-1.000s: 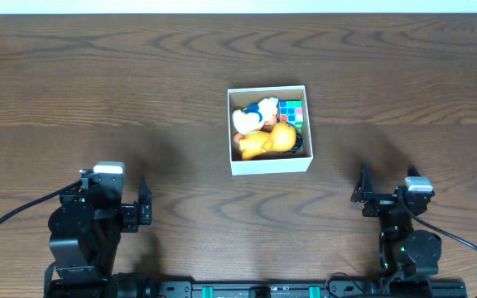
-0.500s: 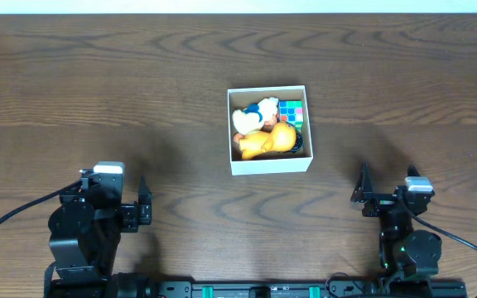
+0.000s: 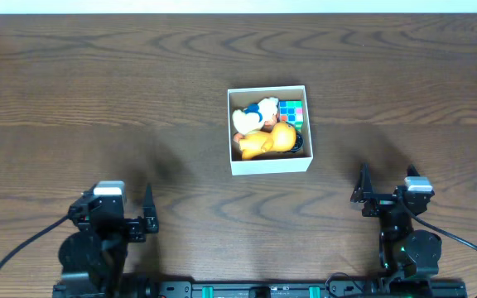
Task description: Pack container
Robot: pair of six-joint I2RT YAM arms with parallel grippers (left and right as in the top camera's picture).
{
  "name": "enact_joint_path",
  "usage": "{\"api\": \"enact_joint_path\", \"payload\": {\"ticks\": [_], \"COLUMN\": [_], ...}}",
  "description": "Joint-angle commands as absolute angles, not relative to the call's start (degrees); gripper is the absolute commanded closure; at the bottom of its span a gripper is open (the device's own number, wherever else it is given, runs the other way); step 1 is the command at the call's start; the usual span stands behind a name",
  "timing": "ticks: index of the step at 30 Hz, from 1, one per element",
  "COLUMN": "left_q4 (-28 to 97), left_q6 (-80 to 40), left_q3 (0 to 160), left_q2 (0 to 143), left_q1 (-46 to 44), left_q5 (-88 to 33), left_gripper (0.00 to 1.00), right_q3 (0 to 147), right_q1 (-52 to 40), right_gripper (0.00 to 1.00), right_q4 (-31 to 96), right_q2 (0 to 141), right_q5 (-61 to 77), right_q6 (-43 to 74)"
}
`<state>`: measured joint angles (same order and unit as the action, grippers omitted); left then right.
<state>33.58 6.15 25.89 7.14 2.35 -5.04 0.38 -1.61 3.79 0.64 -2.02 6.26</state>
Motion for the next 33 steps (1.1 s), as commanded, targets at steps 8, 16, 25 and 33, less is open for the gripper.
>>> {"api": "enact_joint_path", "payload": {"ticks": [8, 16, 25, 33], "left_q4": [-1.17, 4.21, 4.05, 4.05], "left_q6": [3.70, -4.84, -7.60, -7.60], "left_q3": [3.14, 0.23, 0.23, 0.23], "left_q2": [3.14, 0.21, 0.12, 0.30], "left_q1": [2.17, 2.17, 2.17, 2.17], "left_q5": [-5.37, -1.83, -0.97, -0.97], "left_gripper": [0.02, 0.02, 0.02, 0.02], "right_q3": [0.32, 0.32, 0.32, 0.32], "right_q1": [-1.17, -1.17, -1.17, -1.17], "right_gripper": [0.01, 0.01, 0.01, 0.01], "right_q4": [4.08, 4.08, 4.08, 4.08], "right_q2": [0.30, 0.30, 0.30, 0.30], "right_q5": [-1.65, -1.65, -1.63, -1.65], "right_q6": [5.50, 5.50, 5.50, 5.50]}}
